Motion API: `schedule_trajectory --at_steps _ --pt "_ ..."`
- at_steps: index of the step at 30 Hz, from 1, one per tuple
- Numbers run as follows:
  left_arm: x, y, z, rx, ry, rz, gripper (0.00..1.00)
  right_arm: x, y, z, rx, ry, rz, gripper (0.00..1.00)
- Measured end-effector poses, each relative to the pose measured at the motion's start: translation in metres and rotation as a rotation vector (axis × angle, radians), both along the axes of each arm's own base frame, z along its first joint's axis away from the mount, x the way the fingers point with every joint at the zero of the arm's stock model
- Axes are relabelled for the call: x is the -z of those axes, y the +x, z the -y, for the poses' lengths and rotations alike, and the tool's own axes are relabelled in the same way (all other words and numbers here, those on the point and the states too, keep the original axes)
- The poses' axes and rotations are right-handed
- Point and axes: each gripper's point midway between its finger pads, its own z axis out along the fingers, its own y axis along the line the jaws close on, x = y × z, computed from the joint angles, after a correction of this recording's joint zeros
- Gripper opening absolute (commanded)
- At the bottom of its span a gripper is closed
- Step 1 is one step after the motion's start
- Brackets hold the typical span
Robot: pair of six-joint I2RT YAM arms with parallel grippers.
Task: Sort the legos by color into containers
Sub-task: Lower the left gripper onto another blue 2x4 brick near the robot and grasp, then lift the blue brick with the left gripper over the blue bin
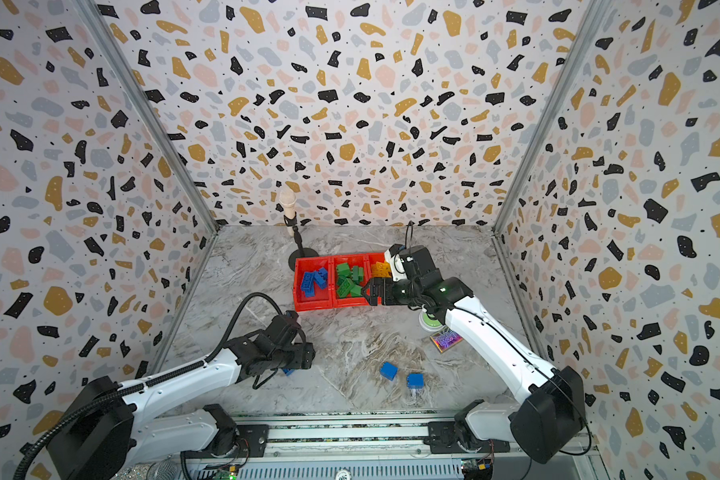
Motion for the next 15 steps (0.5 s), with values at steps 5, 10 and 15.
schedule_trajectory --at_steps 5,10,15 --pt "0.008 -0.015 -0.004 -0.020 -0.018 -0.020 0.84 0.008 -0.003 0.013 0.024 -0.003 -0.018 0.99" --pt "0.004 -0.020 0.000 -0.037 -0.053 -0.016 0.80 0.009 -0.003 0.018 0.029 0.003 -0.025 0.99" --pt "0.007 -0.024 0.002 -0.050 -0.044 -0.028 0.75 0.009 -0.003 0.018 0.018 0.001 -0.021 0.99"
